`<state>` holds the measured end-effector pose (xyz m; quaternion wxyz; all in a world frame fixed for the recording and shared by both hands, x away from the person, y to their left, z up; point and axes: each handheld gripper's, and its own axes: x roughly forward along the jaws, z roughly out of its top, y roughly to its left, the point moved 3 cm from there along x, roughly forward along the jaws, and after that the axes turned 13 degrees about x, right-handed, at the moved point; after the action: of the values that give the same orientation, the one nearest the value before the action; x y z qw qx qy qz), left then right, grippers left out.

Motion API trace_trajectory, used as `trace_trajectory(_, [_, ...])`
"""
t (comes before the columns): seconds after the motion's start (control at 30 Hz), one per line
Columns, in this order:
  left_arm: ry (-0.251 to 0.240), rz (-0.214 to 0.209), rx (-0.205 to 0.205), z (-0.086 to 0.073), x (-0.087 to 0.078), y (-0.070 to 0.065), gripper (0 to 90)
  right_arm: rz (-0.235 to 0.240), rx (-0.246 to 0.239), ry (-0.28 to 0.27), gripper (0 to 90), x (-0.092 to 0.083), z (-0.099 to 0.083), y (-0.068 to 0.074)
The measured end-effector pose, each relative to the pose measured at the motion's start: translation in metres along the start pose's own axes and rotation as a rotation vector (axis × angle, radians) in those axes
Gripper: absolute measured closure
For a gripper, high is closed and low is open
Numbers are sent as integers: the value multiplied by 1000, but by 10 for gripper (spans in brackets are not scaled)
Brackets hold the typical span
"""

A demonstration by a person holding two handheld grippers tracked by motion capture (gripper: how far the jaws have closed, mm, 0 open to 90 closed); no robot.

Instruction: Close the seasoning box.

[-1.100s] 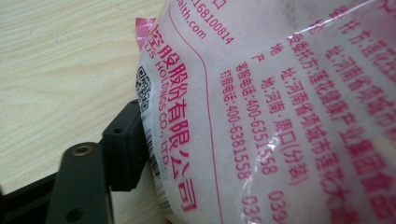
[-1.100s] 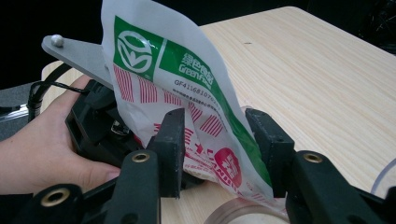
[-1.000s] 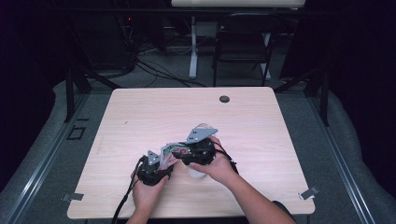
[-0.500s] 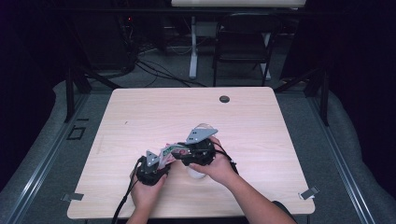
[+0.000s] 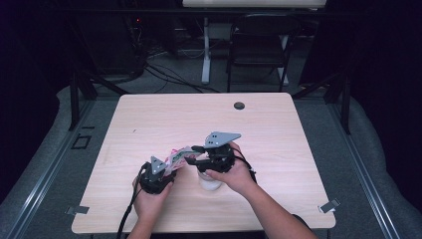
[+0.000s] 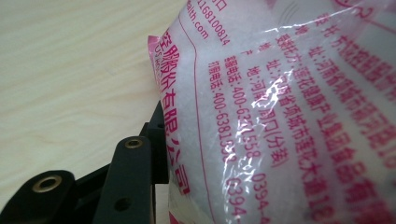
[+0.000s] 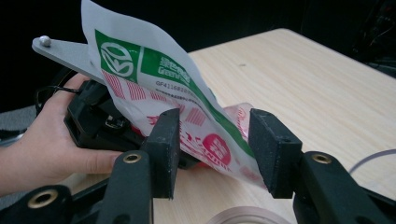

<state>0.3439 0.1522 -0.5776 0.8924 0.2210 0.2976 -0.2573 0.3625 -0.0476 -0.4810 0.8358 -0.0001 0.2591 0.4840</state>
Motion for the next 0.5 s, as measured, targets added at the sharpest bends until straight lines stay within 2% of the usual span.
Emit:
trace_trajectory(0.13, [11, 58, 49, 8, -10, 8, 589, 6, 14, -47, 530, -11, 7, -1])
trace_trajectory(0.23, [26, 85, 87, 14, -17, 12, 589, 13, 16, -65, 524, -17, 10, -1])
trace_trajectory(0.4, [56, 155, 217, 28, -26, 15, 589, 19, -12, -66, 506, -21, 12, 3])
trace_trajectory(0.5, [53, 160, 249, 35, -30, 17, 589, 17, -19, -83, 506, -25, 13, 5])
